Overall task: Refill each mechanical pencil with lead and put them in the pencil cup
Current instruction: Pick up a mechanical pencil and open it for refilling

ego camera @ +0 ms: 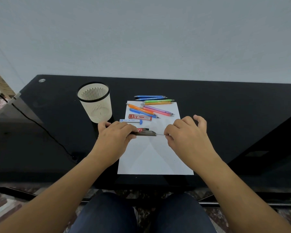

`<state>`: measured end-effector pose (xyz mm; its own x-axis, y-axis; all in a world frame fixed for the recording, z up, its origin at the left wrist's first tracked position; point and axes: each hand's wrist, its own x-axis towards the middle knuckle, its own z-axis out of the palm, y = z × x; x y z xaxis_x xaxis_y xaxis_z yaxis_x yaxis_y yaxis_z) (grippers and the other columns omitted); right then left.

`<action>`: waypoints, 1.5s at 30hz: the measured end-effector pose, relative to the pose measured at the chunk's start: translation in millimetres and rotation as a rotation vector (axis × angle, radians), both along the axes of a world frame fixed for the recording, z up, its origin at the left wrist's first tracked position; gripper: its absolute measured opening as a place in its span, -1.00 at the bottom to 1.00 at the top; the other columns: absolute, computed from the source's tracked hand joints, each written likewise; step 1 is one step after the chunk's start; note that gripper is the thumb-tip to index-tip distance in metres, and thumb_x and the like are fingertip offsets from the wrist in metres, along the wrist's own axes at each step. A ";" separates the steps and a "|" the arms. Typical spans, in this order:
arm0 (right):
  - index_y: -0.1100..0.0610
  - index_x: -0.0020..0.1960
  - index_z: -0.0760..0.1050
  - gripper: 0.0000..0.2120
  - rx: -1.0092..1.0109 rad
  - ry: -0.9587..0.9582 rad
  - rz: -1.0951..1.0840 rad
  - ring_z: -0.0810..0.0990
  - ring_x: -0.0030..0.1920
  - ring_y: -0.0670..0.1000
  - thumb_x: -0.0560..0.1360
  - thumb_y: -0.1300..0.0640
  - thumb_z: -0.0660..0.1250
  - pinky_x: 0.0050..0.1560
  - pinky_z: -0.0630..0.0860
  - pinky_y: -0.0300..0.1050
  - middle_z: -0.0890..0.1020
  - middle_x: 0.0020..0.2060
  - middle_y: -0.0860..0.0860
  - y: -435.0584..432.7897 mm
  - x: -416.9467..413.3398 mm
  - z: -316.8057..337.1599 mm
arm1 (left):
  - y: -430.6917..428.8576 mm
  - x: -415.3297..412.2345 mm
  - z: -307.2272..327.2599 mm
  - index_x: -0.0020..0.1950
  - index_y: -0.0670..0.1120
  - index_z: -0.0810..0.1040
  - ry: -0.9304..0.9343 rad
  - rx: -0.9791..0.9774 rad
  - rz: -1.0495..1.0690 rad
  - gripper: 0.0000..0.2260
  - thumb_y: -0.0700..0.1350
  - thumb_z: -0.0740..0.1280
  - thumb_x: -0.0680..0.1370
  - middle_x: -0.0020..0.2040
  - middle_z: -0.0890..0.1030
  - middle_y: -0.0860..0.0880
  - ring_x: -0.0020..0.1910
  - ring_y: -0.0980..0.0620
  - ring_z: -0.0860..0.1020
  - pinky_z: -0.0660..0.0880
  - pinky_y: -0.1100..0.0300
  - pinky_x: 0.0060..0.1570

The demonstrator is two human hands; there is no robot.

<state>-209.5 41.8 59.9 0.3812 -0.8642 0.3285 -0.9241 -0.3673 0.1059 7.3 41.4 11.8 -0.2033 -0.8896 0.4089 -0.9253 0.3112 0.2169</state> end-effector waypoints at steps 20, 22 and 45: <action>-0.05 0.19 0.49 -0.79 0.145 0.080 0.046 0.44 0.21 -0.01 0.56 -0.01 0.25 0.40 0.08 0.20 0.56 0.12 -0.06 -3.3 1.4 3.6 | 1.3 -3.6 3.5 0.01 0.02 0.63 -0.016 -0.003 -0.022 -0.81 -0.13 0.51 0.42 -0.07 0.67 0.06 -0.06 -0.01 0.60 0.22 0.03 0.02; -0.04 0.16 0.53 -0.72 0.122 0.062 0.037 0.50 0.17 0.03 0.47 -0.05 0.39 0.34 0.19 0.25 0.59 0.08 -0.03 -3.1 3.8 4.6 | 1.5 -4.9 2.7 0.02 0.02 0.63 -0.017 0.009 -0.008 -0.82 -0.12 0.50 0.44 -0.06 0.68 0.06 -0.06 -0.01 0.60 0.23 0.02 0.03; -0.10 0.25 0.47 -0.74 0.366 0.147 -0.186 0.38 0.24 0.01 0.59 -0.03 0.17 0.36 0.15 0.16 0.49 0.17 -0.06 -30.8 -18.5 -25.4 | -1.5 -1.4 -7.8 0.03 0.03 0.58 -0.009 -0.005 0.099 -0.88 -0.09 0.42 0.51 -0.06 0.63 0.10 -0.13 0.05 0.55 0.09 0.13 -0.05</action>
